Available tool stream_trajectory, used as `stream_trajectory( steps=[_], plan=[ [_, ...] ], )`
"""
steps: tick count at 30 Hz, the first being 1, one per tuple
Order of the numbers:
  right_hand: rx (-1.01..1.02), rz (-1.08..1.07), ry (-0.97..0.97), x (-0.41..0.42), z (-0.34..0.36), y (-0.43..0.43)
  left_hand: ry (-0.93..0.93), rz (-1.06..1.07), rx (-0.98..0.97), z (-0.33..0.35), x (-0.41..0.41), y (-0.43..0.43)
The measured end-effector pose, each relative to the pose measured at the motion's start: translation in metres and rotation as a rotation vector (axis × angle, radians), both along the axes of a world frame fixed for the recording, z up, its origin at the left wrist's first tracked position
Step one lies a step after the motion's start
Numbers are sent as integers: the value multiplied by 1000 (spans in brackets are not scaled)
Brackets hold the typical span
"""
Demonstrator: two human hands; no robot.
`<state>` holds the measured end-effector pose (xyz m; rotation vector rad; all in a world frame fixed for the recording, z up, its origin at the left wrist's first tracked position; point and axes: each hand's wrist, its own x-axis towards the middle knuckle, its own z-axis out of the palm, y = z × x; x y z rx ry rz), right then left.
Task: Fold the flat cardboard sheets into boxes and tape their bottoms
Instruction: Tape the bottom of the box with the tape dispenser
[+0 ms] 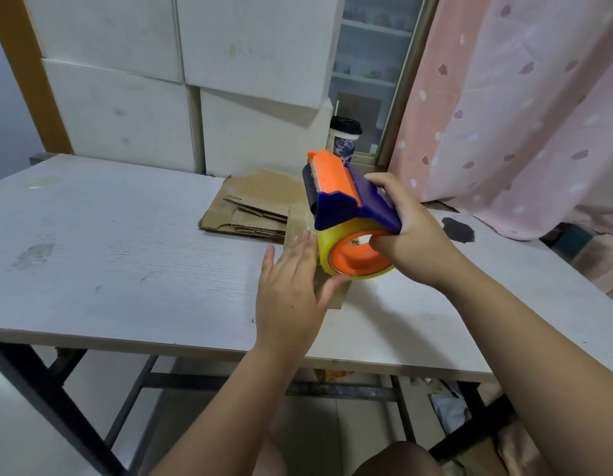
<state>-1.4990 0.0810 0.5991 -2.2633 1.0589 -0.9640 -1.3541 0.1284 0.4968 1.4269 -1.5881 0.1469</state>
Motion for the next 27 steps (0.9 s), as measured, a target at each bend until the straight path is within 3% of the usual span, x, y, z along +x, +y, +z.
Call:
stream_trajectory(
  steps=[4, 12, 27],
  plan=[
    [47, 18, -123, -2, -6, -1, -128, 89, -51, -5, 3, -4],
    [159, -95, -426, -7, -47, -9, -173, 112, -127, -8, 4, -4],
    [-117, -150, -51, -22, -6, -18, -384, 224, -299, -14, 4, -13]
  ],
)
